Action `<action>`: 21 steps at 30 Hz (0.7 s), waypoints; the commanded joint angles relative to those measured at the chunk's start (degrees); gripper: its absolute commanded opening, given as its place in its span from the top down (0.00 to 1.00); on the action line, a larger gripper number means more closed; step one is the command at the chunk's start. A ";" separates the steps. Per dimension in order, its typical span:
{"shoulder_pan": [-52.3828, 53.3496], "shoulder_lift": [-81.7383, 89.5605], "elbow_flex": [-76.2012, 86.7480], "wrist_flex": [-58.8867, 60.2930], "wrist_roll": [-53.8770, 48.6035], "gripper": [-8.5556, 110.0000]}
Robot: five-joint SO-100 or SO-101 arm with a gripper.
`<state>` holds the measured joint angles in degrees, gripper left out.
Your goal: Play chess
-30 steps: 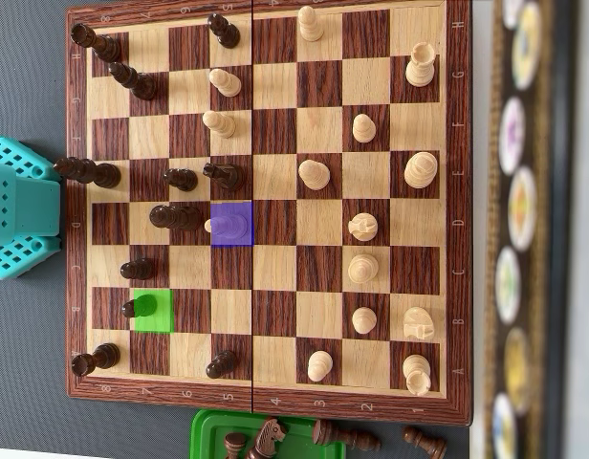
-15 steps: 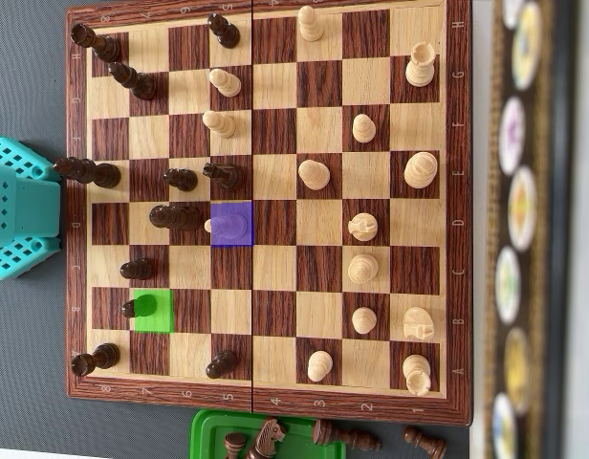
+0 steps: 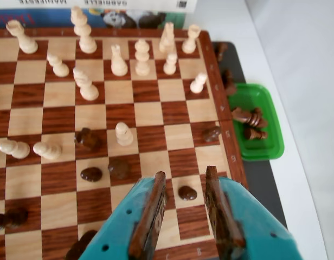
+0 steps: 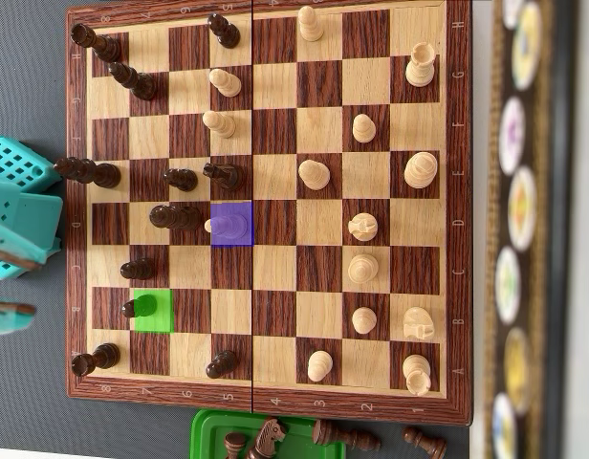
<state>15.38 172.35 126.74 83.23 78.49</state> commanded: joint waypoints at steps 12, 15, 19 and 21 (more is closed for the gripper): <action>1.93 -43.24 -21.45 14.59 -0.97 0.82; 2.90 -48.78 -24.17 14.59 -0.70 0.82; 5.89 -53.88 -25.22 14.59 -1.05 0.82; 7.03 -55.46 -24.87 14.59 -1.14 0.82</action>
<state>20.74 118.30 104.15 96.33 77.78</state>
